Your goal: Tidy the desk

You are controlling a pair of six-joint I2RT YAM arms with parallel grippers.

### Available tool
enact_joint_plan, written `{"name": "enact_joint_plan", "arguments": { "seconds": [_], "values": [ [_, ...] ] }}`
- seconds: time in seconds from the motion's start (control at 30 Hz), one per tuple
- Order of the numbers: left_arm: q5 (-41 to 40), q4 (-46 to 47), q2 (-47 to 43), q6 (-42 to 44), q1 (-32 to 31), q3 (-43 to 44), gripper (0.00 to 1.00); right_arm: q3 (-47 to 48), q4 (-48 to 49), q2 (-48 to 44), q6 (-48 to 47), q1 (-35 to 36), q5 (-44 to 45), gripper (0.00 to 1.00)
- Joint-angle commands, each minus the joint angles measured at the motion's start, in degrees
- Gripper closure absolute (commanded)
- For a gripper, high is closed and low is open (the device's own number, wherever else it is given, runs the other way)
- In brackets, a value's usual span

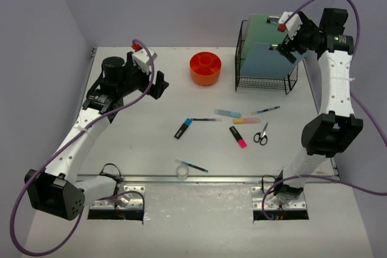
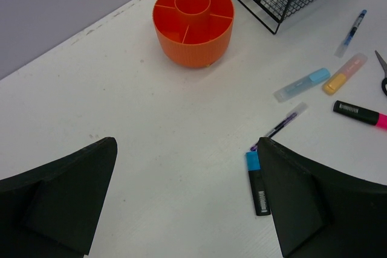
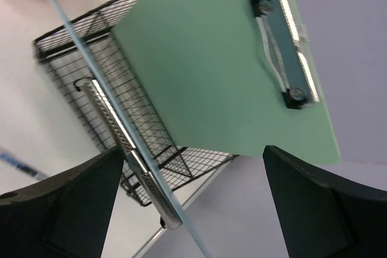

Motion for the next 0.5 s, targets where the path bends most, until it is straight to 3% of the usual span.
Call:
{"name": "enact_joint_plan", "arguments": {
  "seconds": [0.0, 0.2, 0.47],
  "values": [
    [0.98, 2.86, 0.45, 0.48, -0.37, 2.25, 0.0, -6.9, 19.1, -2.57, 12.16, 3.17, 7.54, 0.02],
    [0.57, 2.31, 0.72, 1.15, -0.34, 2.72, 0.0, -15.63, 32.89, -0.53, 14.58, 9.06, 18.48, 0.01],
    [-0.45, 0.92, -1.08, 2.05, -0.34, 1.66, 0.0, -11.83, 43.34, 7.83, 19.94, 10.37, 29.41, 0.01]
  ]
}}
